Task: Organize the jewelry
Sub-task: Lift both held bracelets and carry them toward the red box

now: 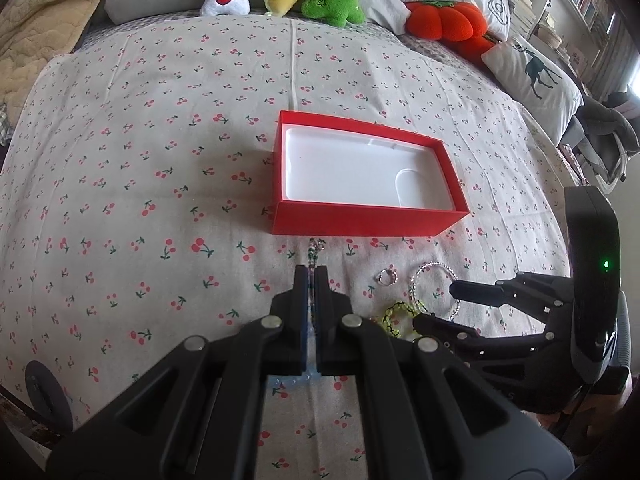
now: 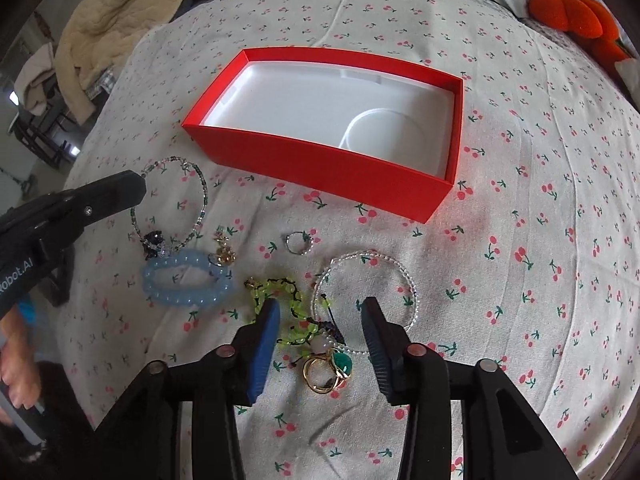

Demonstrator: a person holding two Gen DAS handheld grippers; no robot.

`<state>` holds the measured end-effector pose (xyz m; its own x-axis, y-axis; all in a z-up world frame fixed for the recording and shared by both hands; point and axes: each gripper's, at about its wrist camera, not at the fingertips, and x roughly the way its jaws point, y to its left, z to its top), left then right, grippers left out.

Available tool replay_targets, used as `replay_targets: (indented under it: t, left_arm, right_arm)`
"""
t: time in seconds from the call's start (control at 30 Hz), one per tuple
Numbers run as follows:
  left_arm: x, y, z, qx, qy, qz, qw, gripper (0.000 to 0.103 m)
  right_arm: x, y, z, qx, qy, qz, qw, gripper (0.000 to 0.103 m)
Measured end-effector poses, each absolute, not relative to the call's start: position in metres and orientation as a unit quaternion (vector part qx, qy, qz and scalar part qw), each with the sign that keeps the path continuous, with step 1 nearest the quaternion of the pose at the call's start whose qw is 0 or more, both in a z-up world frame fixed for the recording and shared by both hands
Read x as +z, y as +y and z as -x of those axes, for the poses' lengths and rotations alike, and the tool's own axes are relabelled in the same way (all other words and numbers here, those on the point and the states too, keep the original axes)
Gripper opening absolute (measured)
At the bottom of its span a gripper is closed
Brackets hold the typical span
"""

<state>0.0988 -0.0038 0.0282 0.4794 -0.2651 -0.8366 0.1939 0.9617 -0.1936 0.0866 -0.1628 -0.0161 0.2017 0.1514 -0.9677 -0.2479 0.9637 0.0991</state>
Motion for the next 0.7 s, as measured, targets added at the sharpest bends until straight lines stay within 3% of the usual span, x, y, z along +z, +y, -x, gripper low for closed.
replay_targets:
  t: [0.2,0.47,0.7]
  left_arm:
    - [0.027,0.001,-0.099,-0.13,0.495,0.04,0.858,0.003]
    - [0.027,0.001,-0.1,-0.13,0.496,0.041,0.858,0.003]
    - [0.03,0.002,-0.1,-0.136,0.489,0.05,0.86,0.003]
  right_arm:
    - [-0.028,-0.146,-0.09,0.132,0.622,0.082,0.767,0.053]
    - [-0.031,-0.14,-0.089,0.14,0.616,0.098,0.769,0.01]
    - [-0.007,-0.143,-0.086,0.157,0.594,0.073,0.786,0.006]
